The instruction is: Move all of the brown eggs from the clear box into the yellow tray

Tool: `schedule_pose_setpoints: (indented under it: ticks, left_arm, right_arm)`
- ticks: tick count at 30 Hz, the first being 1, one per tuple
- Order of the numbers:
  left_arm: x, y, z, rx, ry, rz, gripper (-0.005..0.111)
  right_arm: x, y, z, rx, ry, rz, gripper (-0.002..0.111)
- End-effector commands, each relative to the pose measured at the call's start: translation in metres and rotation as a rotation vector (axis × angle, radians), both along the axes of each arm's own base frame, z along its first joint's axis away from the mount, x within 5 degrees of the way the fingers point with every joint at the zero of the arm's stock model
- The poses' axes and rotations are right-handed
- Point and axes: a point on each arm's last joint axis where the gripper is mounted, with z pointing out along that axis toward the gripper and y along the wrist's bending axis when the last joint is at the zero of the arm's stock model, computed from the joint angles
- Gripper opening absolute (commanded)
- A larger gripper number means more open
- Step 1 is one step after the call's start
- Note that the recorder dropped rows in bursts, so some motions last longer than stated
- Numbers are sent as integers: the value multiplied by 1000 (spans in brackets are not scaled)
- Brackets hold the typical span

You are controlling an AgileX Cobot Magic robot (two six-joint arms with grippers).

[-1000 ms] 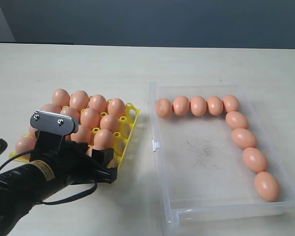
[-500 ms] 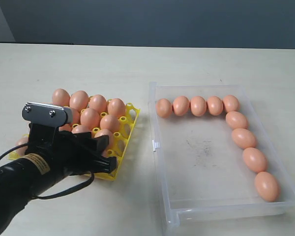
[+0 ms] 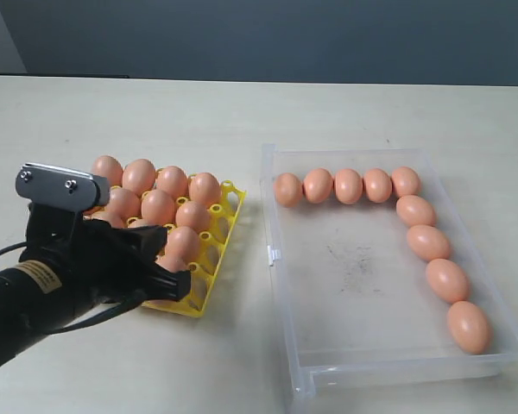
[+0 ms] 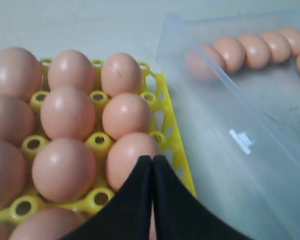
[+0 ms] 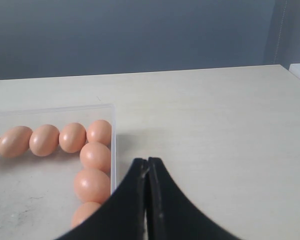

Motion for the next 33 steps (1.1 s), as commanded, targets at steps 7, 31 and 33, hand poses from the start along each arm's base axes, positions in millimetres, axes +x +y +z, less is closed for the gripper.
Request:
schedule_pose_setpoints:
  ticks: [7, 31, 33]
  left_arm:
    - [-1, -8, -2, 13, 77, -59, 0]
    - [9, -10, -30, 106, 98, -22, 0]
    - [9, -10, -21, 98, 60, -36, 0]
  right_arm:
    - [0, 0, 0, -6, -9, 1, -1]
    - [0, 0, 0, -6, -9, 1, -1]
    - [0, 0, 0, -6, -9, 1, -1]
